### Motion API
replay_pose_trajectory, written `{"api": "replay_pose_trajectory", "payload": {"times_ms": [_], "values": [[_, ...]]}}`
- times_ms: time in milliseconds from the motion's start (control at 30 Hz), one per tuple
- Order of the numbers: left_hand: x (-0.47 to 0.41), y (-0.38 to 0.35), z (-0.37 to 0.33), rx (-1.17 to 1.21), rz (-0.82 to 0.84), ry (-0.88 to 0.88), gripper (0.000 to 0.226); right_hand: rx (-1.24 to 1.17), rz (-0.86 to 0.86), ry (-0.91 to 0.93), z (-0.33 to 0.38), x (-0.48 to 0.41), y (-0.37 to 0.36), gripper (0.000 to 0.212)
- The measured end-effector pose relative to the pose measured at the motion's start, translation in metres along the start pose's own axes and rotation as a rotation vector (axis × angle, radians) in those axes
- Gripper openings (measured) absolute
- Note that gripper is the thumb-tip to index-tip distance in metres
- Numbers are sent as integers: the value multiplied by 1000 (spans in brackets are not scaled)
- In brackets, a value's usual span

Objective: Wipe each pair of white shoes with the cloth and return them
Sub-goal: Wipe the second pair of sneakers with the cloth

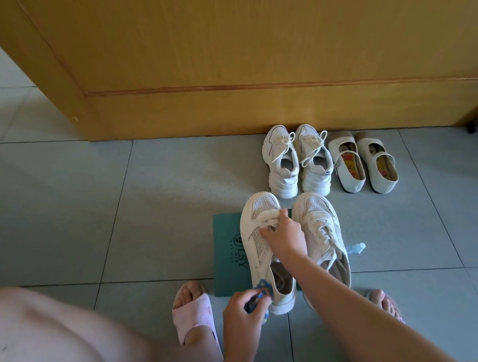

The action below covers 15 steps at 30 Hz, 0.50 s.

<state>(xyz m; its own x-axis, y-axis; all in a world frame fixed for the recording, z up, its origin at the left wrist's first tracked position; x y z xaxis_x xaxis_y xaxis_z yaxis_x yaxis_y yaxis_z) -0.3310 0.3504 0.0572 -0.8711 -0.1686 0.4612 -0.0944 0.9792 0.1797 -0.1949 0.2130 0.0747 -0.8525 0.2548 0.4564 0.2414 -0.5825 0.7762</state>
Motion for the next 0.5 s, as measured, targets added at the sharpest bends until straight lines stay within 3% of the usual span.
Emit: {"api": "replay_pose_trajectory", "payload": {"times_ms": [167, 267, 400, 500], "values": [[4, -1, -2, -46, 136, 20, 10, 5, 0, -2, -2, 2, 3, 69], [-4, 16, -6, 27, 53, 87, 10, -3, 36, -4, -2, 4, 6, 72], [-23, 49, -15, 125, -199, 108, 8, -13, 124, -12, -3, 12, 12, 75], [-47, 44, -19, 128, -125, 113, 16, -36, 175, 19, -10, 23, 18, 62]]}}
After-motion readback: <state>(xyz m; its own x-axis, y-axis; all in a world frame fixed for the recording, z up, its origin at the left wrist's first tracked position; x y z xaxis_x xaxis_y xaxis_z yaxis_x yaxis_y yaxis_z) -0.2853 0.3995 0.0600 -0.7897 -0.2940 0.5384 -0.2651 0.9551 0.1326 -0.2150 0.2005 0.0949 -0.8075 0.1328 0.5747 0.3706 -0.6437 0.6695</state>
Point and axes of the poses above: each hand's wrist, its own x-axis away from the middle knuckle, its own y-axis out of the back of the hand, z = x × y, the point moved 7 cm from there along -x, towards the middle knuckle, and after that the axes turned 7 degrees about x, right-handed, at the moved point
